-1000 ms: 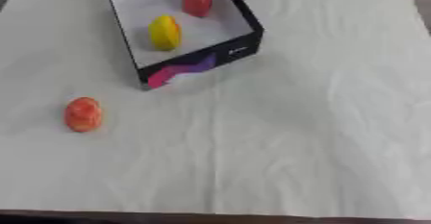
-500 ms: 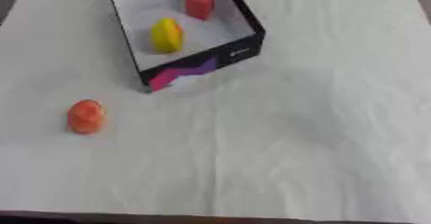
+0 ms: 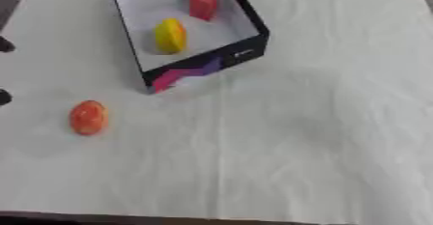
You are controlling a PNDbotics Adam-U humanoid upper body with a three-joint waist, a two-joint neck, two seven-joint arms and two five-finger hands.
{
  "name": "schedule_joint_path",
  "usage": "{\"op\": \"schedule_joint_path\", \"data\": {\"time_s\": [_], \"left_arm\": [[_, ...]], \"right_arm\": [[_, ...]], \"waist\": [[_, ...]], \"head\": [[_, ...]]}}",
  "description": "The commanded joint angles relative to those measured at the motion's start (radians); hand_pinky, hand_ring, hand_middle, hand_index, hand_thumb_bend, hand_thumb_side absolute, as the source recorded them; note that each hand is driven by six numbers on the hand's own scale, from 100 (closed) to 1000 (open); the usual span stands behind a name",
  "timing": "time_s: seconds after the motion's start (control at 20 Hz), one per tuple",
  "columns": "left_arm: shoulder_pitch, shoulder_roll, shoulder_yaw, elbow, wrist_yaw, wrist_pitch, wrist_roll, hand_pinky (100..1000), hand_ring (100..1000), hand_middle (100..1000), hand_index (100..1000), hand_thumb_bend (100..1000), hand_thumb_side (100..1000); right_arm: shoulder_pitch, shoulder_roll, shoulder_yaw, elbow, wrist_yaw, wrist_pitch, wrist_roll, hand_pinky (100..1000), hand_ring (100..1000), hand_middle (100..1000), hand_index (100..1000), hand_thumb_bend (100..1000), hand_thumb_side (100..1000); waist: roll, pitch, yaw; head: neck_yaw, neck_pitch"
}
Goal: Pick up objects on the table and place them in the box.
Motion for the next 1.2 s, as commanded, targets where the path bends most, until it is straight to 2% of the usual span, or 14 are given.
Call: {"op": "schedule_joint_path", "data": {"time_s": [0.05, 0.25, 0.6, 1.2], "left_arm": [[-0.003, 0.01, -0.019, 0.01, -0.041, 0.007, -0.008, 833, 821, 802, 865, 551, 579], [-0.001, -0.02, -0.05, 0.03, -0.101, 0.016, 0.003, 831, 822, 802, 867, 579, 553], [-0.014, -0.069, -0.088, 0.062, -0.193, -0.003, 0.002, 828, 823, 803, 866, 611, 491], [-0.057, -0.145, -0.091, 0.044, -0.262, -0.024, 0.125, 778, 763, 746, 820, 563, 382]], "right_arm": [[-0.006, -0.02, -0.009, -0.017, -0.013, 0.006, 0.002, 942, 834, 782, 888, 100, 355], [-0.01, -0.019, -0.012, -0.017, -0.022, 0.02, 0.002, 941, 831, 779, 885, 100, 373], [-0.017, -0.023, -0.017, -0.017, -0.036, 0.035, -0.001, 941, 829, 778, 883, 100, 385], [-0.019, -0.021, -0.019, -0.017, -0.043, 0.055, 0.004, 942, 828, 777, 883, 100, 400]], "waist": [[0.013, 0.0, -0.001], [0.014, 0.0, -0.001], [0.018, -0.001, 0.0], [0.026, -0.008, 0.005]], "head": [[0.007, -0.012], [0.013, -0.01], [0.023, -0.006], [0.038, -0.001]]}}
